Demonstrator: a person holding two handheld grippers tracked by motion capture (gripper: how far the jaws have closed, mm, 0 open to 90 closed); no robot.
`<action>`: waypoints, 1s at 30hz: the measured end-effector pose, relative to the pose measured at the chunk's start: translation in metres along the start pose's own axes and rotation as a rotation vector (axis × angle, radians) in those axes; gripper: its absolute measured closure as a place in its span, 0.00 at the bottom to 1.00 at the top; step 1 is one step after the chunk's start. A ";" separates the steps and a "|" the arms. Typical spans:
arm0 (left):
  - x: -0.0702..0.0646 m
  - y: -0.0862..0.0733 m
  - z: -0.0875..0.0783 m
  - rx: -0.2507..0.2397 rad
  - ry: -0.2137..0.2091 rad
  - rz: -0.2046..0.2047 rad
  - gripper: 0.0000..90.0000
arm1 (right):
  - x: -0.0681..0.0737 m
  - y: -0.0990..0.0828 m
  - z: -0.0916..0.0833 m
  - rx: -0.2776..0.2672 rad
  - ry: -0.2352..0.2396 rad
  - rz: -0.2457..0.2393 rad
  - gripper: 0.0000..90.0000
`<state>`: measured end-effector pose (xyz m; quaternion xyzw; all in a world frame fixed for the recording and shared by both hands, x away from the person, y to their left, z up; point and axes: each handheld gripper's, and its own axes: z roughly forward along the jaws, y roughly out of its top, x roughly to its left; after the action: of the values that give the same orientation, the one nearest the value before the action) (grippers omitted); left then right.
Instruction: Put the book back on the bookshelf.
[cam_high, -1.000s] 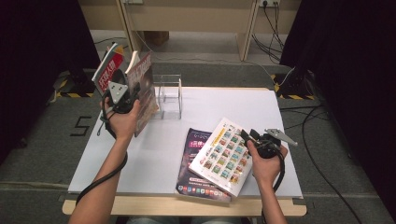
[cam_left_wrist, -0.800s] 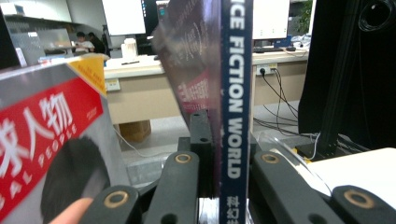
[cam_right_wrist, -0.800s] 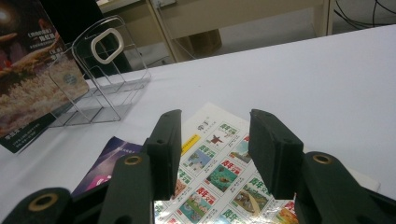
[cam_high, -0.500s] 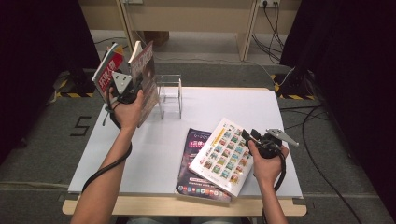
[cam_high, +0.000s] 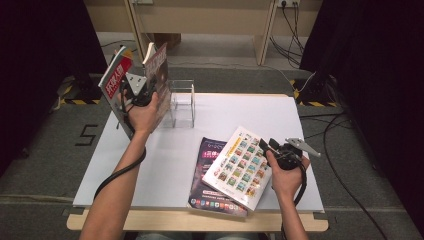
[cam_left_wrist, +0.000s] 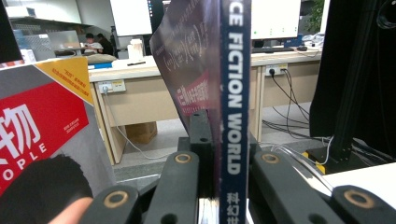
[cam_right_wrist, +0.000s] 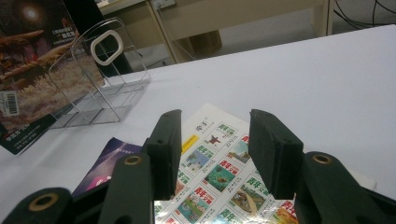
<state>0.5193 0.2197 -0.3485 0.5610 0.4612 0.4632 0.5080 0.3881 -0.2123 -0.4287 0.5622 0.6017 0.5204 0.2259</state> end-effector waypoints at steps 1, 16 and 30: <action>0.000 0.000 0.000 0.000 0.000 0.000 0.93 | 0.000 0.000 0.000 0.000 0.000 0.000 0.61; 0.008 -0.021 0.007 0.003 0.031 -0.010 0.92 | 0.000 -0.001 0.001 0.005 0.001 0.004 0.61; 0.011 -0.032 -0.008 -0.003 0.024 -0.002 0.89 | 0.001 -0.002 0.001 0.009 0.003 0.001 0.61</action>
<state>0.5112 0.2340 -0.3796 0.5542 0.4669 0.4701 0.5038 0.3882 -0.2106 -0.4305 0.5627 0.6040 0.5189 0.2221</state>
